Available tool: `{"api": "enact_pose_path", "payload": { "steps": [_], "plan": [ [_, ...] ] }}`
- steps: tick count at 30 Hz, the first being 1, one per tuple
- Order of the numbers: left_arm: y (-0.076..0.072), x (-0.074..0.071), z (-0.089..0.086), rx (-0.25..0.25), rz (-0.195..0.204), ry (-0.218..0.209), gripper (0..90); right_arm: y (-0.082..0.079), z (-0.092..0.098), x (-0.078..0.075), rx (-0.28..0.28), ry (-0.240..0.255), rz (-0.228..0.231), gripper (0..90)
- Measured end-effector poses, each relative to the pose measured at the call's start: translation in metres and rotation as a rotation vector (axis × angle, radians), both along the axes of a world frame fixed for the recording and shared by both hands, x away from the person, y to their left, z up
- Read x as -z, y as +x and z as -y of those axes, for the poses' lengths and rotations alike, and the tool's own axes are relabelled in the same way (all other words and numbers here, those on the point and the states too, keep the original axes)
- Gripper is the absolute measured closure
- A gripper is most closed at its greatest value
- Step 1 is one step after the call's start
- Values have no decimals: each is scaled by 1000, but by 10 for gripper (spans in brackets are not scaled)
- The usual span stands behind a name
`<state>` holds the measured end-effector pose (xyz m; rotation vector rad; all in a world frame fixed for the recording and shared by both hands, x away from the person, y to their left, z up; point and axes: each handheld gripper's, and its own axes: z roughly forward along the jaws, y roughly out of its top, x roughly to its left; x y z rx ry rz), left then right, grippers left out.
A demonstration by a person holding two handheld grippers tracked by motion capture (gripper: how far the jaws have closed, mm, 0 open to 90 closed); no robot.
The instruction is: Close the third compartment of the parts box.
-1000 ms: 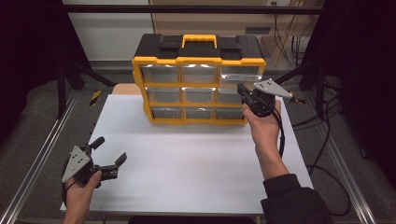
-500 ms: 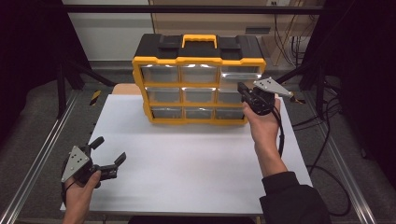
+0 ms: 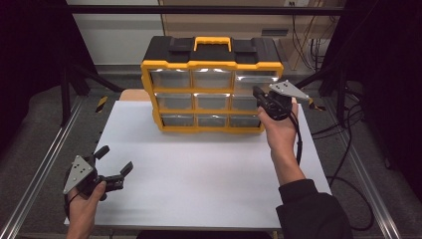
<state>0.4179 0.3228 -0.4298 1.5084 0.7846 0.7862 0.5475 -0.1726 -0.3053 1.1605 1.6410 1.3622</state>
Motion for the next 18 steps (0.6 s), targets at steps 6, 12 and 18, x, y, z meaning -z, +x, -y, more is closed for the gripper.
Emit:
{"api": "enact_pose_path", "payload": {
  "steps": [6,12,18],
  "plan": [
    [0,0,1,4,-1,0,7,3,0,0,2,6,-2,900],
    [0,0,1,4,-1,1,8,6,0,0,5,14,-4,900],
    [0,0,1,6,-1,0,8,11,0,0,15,20,-7,900]
  ]
}}
